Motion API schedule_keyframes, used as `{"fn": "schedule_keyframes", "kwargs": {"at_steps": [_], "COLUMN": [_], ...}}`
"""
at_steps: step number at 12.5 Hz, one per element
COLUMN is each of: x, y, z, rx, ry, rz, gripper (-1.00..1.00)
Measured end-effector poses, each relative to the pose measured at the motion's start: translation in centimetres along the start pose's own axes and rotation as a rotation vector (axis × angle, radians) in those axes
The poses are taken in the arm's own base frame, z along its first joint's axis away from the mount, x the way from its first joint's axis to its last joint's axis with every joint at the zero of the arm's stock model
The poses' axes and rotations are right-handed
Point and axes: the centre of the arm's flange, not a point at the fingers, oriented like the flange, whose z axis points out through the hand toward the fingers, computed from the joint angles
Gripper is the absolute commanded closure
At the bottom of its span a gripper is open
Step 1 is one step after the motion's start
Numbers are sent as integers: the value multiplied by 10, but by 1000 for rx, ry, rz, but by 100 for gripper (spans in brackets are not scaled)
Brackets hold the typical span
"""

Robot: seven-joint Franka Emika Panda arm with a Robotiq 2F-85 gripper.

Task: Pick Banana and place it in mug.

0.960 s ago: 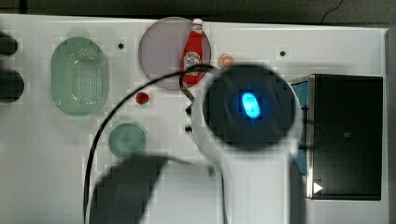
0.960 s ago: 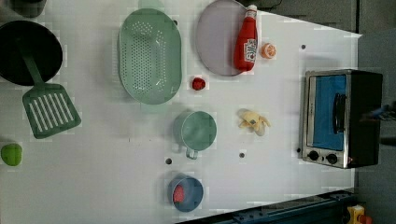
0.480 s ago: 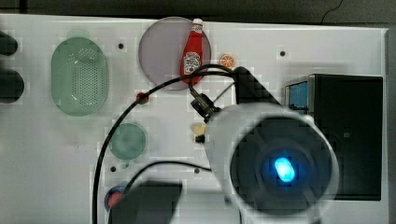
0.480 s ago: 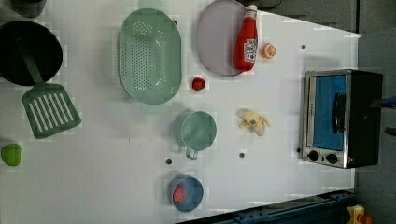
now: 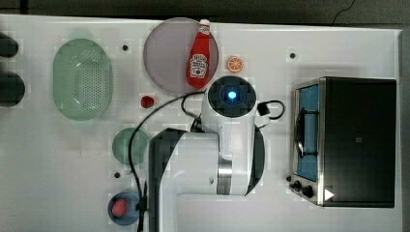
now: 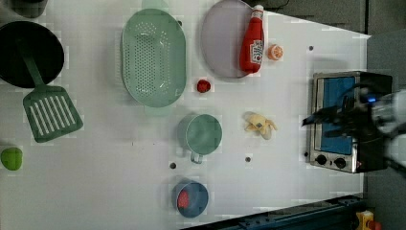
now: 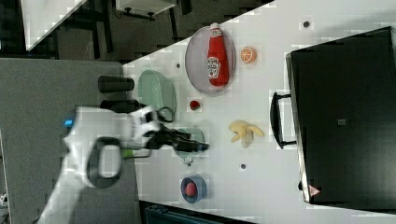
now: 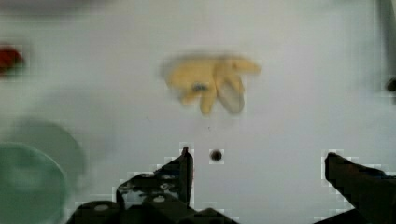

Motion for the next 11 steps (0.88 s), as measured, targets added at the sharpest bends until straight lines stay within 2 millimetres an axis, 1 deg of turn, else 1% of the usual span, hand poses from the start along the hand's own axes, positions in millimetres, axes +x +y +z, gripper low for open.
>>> {"fn": "schedule_keyframes", "kwargs": {"at_steps": [2, 3, 5, 7, 9, 11], "x": [-1, 1, 7, 20, 30, 36], "y": [2, 2, -1, -6, 0, 6], "z": [61, 84, 114, 129, 138, 154], "rx": [2, 3, 16, 26, 15, 14], "ry": [-40, -33, 12, 68, 119, 150], "rz": [-113, -172, -274, -371, -458, -515], "gripper": [-100, -100, -100, -100, -100, -100]}}
